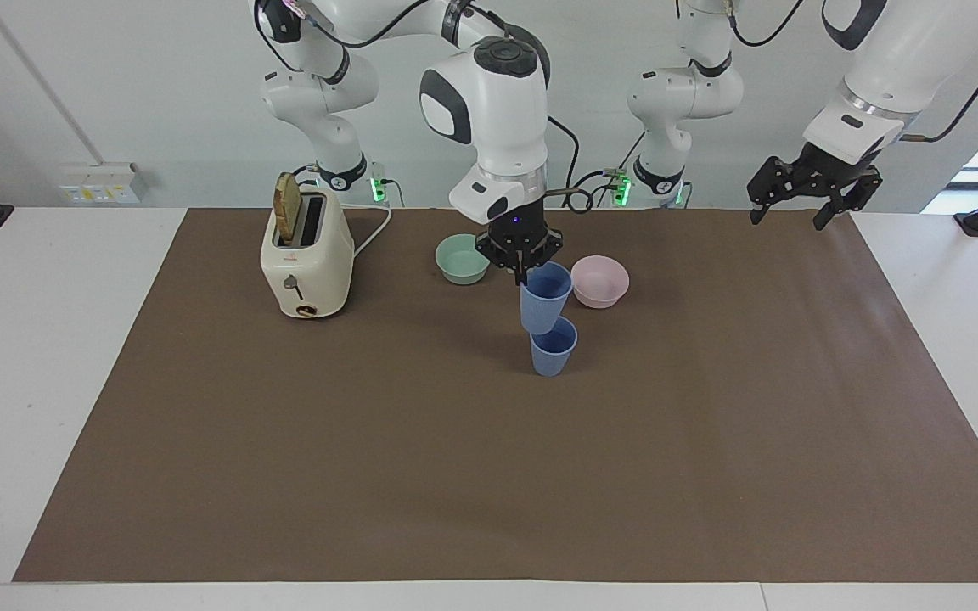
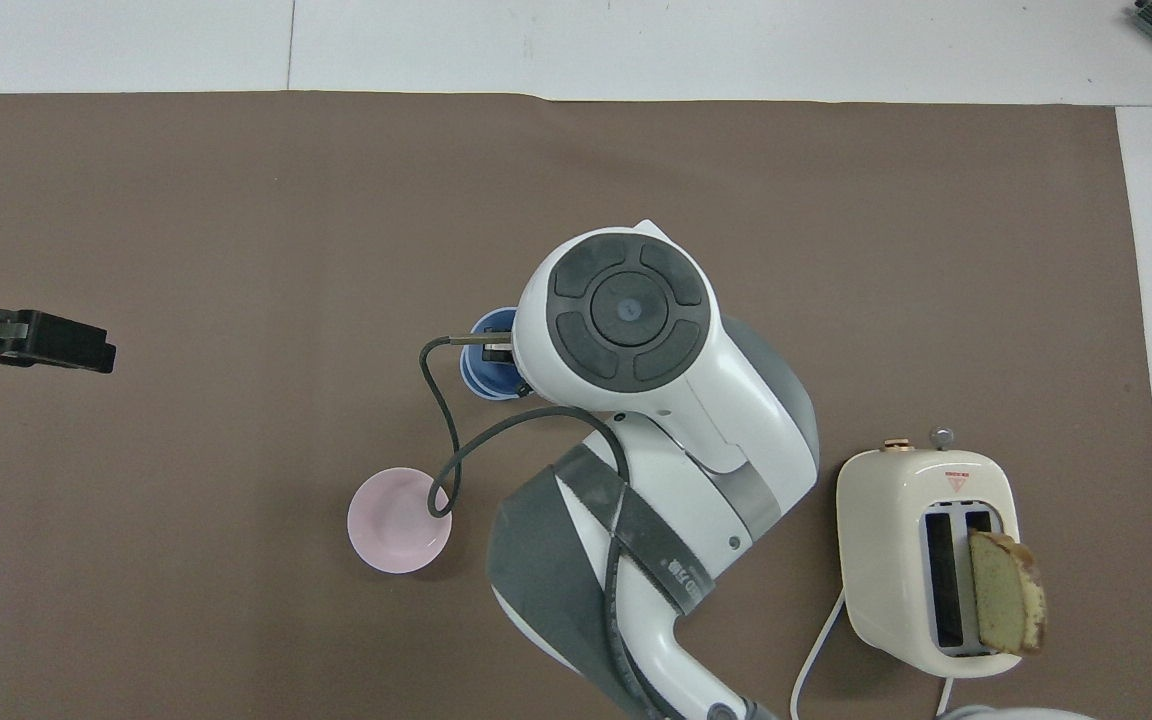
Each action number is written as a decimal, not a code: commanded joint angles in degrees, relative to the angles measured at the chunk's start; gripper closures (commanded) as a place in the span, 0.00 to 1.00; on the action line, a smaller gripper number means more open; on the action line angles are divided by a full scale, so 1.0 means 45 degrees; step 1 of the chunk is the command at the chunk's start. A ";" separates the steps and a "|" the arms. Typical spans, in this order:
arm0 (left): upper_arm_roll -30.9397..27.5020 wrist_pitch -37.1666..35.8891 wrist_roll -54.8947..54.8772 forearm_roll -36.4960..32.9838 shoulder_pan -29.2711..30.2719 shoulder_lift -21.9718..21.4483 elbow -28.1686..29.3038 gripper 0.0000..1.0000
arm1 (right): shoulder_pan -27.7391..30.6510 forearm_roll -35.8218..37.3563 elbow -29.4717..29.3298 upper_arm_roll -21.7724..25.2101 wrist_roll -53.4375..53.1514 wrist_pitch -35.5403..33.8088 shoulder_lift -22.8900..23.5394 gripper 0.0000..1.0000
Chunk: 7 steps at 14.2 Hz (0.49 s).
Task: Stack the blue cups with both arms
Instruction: 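Lower the blue cup into the placed cup and open the right gripper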
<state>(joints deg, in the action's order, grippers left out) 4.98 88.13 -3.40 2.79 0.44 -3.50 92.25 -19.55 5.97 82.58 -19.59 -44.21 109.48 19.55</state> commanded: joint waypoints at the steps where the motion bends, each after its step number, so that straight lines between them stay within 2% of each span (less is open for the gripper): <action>1: 0.0085 -0.0229 -0.0025 -0.0190 0.0233 0.0074 -0.0188 0.00 | 0.0047 0.0023 -0.0519 -0.0178 -0.0467 0.0435 0.0713 1.00; 7: 0.0085 -0.0855 -0.0045 -0.0210 0.0546 0.0016 -0.0129 0.00 | 0.0007 -0.0017 -0.0421 -0.0198 -0.0468 0.0944 0.1143 1.00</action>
<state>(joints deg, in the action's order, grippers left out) 4.70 85.55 -3.36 2.76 1.64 -3.50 92.25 -19.84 5.94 81.76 -19.75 -45.29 112.37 23.00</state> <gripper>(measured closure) 0.000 0.952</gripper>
